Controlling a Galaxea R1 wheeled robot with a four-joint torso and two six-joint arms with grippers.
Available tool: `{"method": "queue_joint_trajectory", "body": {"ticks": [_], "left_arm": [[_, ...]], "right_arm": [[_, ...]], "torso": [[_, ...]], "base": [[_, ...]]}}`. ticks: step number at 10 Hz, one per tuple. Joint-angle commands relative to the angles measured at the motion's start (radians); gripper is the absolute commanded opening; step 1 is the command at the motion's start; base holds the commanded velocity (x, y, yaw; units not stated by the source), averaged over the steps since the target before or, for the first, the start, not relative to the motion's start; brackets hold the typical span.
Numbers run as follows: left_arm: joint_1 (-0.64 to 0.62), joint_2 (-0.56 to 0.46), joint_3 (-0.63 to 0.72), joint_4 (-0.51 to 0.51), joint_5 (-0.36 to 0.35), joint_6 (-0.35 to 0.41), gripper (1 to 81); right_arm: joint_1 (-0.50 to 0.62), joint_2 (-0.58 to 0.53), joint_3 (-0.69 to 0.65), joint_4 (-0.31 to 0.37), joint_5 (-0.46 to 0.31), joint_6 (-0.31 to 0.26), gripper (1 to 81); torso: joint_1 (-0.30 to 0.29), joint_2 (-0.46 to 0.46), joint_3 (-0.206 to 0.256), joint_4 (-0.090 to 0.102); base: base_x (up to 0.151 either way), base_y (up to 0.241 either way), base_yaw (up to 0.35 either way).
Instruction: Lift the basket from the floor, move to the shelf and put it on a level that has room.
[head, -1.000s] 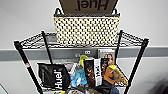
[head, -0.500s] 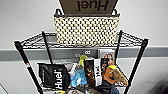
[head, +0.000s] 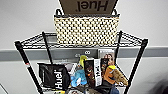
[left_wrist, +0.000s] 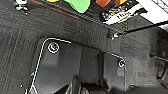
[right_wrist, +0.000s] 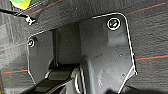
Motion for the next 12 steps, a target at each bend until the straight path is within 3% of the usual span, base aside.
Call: {"method": "queue_joint_trajectory", "body": {"ticks": [1, 7, 10, 12], "left_arm": [[-0.017, 0.075, -0.125, 0.035, 0.058, 0.004, 81.1], [0.006, 0.259, -0.357, 0.056, 0.098, 0.004, 81.1], [0.018, 0.373, -0.54, 0.056, 0.104, 0.004, 81.1], [0.023, 0.405, -0.592, 0.058, 0.105, 0.004, 81.1]], "right_arm": [[-0.002, 0.08, -0.085, -0.011, -0.004, -0.014, 81.1], [-0.04, 0.166, -0.162, -0.019, 0.105, -0.01, 81.1], [-0.054, 0.183, -0.17, -0.021, 0.121, -0.008, 81.1], [-0.066, 0.192, -0.17, -0.027, 0.146, -0.006, 81.1]], "torso": [[0.0, 0.0, 0.0, 0.0], [0.0, -0.001, 0.0, 0.0], [-0.001, -0.001, 0.0, 0.0], [-0.001, -0.001, 0.0, 0.0]], "base": [[0.0, 0.0, 0.0], [0.0, 0.0, 0.0], [0.0, 0.0, 0.0], [0.0, 0.0, 0.0]]}}
